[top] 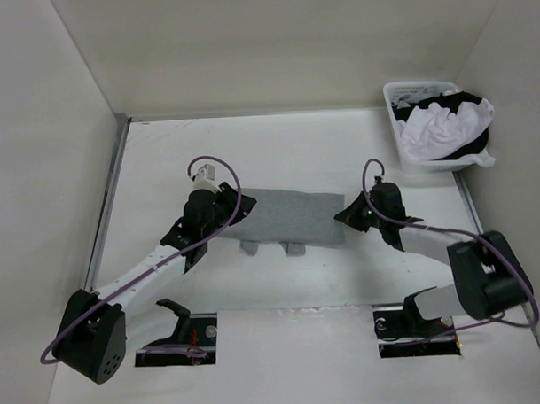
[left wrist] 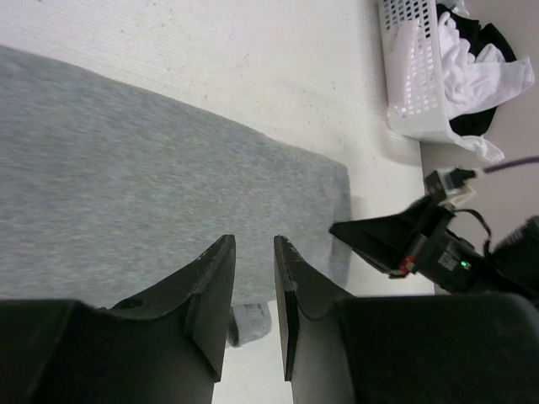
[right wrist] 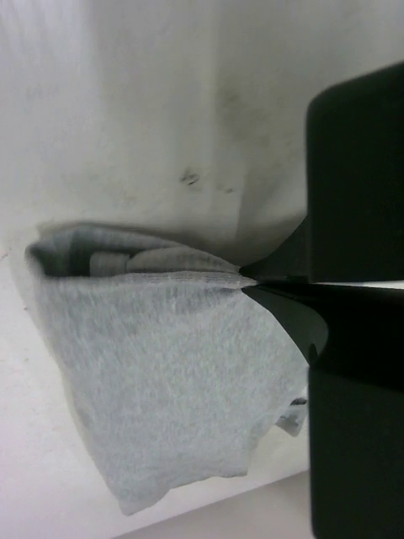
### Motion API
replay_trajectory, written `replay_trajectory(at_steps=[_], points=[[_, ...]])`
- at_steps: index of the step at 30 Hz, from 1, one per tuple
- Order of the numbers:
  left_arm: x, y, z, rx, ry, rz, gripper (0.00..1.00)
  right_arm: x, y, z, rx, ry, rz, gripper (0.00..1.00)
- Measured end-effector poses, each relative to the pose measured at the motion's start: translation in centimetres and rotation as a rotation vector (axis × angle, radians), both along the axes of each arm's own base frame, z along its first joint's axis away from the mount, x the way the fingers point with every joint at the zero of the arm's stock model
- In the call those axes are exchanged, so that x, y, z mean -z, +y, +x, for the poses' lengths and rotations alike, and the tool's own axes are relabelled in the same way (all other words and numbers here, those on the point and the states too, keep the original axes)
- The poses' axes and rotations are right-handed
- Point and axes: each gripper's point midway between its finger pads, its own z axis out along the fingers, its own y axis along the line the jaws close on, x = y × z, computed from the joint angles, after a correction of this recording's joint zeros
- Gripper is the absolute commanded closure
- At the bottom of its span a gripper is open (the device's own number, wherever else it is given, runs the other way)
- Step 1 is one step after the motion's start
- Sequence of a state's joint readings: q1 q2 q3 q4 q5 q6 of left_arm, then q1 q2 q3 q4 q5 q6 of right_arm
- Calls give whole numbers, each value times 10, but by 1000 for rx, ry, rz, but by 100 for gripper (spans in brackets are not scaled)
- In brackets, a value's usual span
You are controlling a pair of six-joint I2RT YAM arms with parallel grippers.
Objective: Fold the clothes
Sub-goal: Fold the tank top
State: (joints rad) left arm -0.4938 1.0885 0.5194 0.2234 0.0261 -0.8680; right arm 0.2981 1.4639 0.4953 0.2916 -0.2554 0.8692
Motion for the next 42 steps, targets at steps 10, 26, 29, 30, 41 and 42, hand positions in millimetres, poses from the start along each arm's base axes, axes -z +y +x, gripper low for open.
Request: replay_trajectory(at_steps=[10,26,29,30,41,42], points=[[-1,-19,-13,50,4,-13,76,-77,-47,-16,133,-174,-133,100],[-13,8,-10,-22,-22,-37,75,-177,92,15,-104,-231,-172,99],[-21,27,-8,-71,-41,-47,75,-173,133,23,-146,-215,-187,99],[-24,34,-7,-88,-48,-52,75,-170,145,25,-159,-206,-193,99],[-7,75,-9,-184,-9,-70,72,-84,257,41,-248,-54,-237,76],[-5,78,-11,-191,-2,-71,72,-77,265,39,-262,-42,-231,67]])
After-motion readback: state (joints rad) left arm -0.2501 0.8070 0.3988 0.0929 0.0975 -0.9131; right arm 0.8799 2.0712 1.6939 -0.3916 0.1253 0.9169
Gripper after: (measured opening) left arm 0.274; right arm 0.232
